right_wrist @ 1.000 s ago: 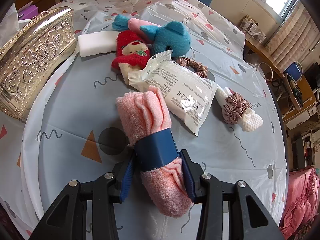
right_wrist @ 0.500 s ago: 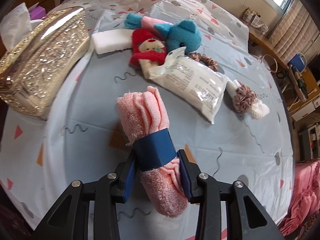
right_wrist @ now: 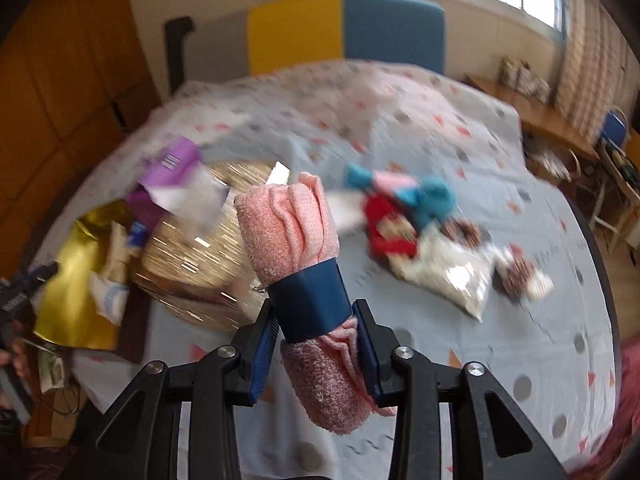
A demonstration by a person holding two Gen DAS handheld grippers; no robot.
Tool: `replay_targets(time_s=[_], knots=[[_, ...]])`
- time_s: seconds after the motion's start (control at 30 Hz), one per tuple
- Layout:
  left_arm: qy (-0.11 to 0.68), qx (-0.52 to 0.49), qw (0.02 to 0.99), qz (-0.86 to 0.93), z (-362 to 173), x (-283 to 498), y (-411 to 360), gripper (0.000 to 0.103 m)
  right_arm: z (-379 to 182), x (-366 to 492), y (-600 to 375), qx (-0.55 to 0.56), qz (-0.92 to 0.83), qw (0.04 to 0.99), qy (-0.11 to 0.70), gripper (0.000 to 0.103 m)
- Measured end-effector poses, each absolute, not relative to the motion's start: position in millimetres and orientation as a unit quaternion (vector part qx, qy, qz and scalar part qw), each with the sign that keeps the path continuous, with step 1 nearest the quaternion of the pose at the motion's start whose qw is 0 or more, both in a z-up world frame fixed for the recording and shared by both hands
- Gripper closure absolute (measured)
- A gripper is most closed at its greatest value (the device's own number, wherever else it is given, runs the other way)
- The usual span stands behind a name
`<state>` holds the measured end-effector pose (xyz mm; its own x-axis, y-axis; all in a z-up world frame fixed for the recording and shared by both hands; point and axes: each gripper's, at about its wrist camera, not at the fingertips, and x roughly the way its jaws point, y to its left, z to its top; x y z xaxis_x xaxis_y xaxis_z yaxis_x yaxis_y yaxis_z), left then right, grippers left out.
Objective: Organize soft objects
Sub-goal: 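Carry the pink towel roll into the gold tray and open the right gripper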
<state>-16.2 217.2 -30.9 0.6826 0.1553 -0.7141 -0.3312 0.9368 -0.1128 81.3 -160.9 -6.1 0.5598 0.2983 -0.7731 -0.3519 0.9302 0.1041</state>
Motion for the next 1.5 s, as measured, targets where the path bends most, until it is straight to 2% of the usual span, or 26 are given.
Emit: replay_targets(time_s=[0.13, 0.27, 0.47, 0.67, 0.83, 1.03, 1.5], knots=[[0.364, -0.129, 0.909, 0.157, -27, -24, 235, 0.031, 27, 71, -99, -0.049, 0.266, 0.876, 0.399, 0.066], [0.358, -0.135, 0.905, 0.185, -26, -34, 256, 0.031, 26, 60, -26, -0.071, 0.349, 0.843, 0.402, 0.066], [0.358, -0.154, 0.896, 0.211, -32, -47, 279, 0.032, -22, 45, 80, -0.116, 0.447, 0.769, 0.443, 0.065], [0.366, -0.161, 0.892, 0.21, -40, -48, 282, 0.031, -86, 41, 131, -0.178, 0.444, 0.724, 0.497, 0.061], [0.369, -0.152, 0.895, 0.2, -41, -46, 272, 0.031, -103, 35, 132, -0.189, 0.439, 0.719, 0.504, 0.056], [0.363, -0.131, 0.902, 0.192, -34, -44, 259, 0.029, -98, 38, 117, -0.16, 0.436, 0.737, 0.491, 0.056], [0.353, -0.079, 0.917, 0.166, -17, -41, 221, 0.028, -31, 43, 29, -0.101, 0.376, 0.834, 0.391, 0.056]])
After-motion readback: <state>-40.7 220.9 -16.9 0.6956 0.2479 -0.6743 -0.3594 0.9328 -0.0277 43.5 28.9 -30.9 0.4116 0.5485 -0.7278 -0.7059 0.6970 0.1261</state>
